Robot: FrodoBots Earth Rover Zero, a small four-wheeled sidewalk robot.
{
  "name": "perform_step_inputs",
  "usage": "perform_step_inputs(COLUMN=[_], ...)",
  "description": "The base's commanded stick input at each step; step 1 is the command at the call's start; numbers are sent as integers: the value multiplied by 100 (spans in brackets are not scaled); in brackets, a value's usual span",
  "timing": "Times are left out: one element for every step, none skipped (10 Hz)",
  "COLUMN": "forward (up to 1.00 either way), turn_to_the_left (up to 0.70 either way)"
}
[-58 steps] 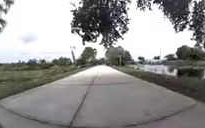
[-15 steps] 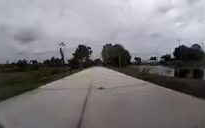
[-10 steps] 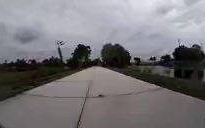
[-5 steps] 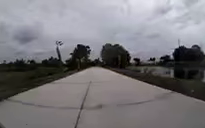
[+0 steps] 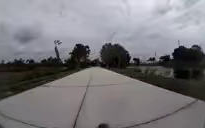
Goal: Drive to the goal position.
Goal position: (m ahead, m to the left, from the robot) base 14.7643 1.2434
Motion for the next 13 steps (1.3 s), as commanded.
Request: perform_step_inputs(forward=[85,85,85,85,85,85,85,85,85,85,85,85,85], turn_to_the_left=[0,0,0,0,0,0,0,0,0,0,0,0,0])
